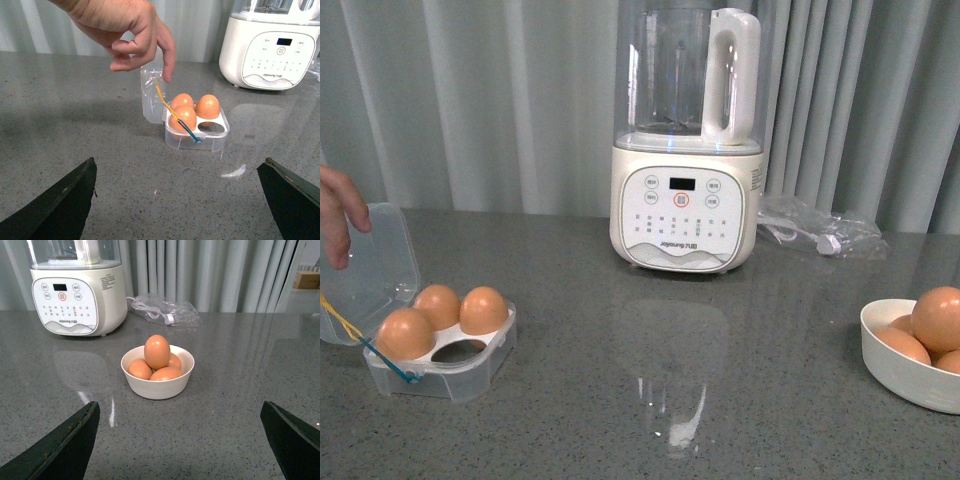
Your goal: Put egg into box
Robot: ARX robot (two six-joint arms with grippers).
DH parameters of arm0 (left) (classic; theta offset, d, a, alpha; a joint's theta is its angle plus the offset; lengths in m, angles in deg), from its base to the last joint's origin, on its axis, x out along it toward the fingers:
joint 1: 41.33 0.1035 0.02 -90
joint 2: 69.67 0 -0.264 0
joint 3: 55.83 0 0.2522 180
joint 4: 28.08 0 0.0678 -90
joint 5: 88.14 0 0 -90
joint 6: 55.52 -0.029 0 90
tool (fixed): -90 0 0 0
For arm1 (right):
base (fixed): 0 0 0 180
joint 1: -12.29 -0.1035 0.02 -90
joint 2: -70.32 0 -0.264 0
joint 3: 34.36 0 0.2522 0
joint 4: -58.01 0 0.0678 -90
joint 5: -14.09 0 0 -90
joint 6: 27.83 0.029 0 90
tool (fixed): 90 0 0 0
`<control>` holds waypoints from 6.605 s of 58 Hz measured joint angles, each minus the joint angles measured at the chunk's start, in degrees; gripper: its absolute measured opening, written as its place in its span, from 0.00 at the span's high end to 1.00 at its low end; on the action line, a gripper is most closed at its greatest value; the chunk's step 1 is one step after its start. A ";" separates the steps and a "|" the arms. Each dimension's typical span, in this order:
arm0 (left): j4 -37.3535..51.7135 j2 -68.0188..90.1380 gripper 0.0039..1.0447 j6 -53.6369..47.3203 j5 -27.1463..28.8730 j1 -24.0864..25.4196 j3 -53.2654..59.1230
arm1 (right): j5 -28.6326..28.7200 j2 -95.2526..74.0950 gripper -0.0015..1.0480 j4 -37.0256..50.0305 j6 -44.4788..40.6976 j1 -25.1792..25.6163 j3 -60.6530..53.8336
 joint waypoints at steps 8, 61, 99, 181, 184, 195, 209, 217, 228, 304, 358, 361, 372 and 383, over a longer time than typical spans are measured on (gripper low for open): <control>0.00 0.00 0.06 0.00 0.00 0.00 0.00 | 0.00 0.00 0.07 0.00 0.00 0.00 0.00; 0.00 0.00 0.06 0.00 0.00 0.00 0.00 | 0.00 0.00 0.07 0.00 0.00 0.00 0.00; 0.00 0.00 0.06 0.00 0.00 0.00 0.00 | 0.00 0.00 0.07 0.00 0.00 0.00 0.00; 0.00 0.00 0.06 0.00 0.00 0.00 0.00 | 0.00 0.00 0.07 0.00 0.00 0.00 0.00; 0.00 0.00 0.06 0.00 0.00 0.00 0.00 | 0.00 0.00 0.07 0.00 0.00 0.00 0.00; 0.00 0.00 0.06 0.00 0.00 0.00 0.00 | 0.00 0.00 0.07 0.00 0.00 0.00 0.00; 0.00 0.00 0.06 0.00 0.00 0.00 0.00 | 0.00 0.00 0.07 0.00 0.00 0.00 0.00; 0.00 0.00 0.06 0.00 0.00 0.00 0.00 | 0.00 0.00 0.07 0.00 0.00 0.00 0.00; 0.00 0.00 0.06 0.00 0.00 0.00 0.00 | 0.00 0.00 0.07 0.00 0.00 0.00 0.00; 0.00 0.00 0.06 0.00 0.09 0.00 0.00 | -17.90 -3.87 0.07 -1.70 -2.91 -6.19 1.31; 0.00 0.00 0.06 0.00 0.02 0.00 0.00 | 7.10 -78.47 0.07 28.37 -0.37 4.22 36.28; 0.00 0.00 0.06 0.00 0.02 0.00 0.00 | 8.83 -79.23 0.07 27.91 0.28 3.96 37.18; 0.00 0.00 0.06 0.00 0.00 0.00 0.00 | 14.78 -83.84 0.07 24.22 0.70 4.50 40.81; 0.00 0.00 0.06 0.00 0.02 0.00 0.00 | 16.50 -86.47 0.07 23.58 0.07 5.64 42.16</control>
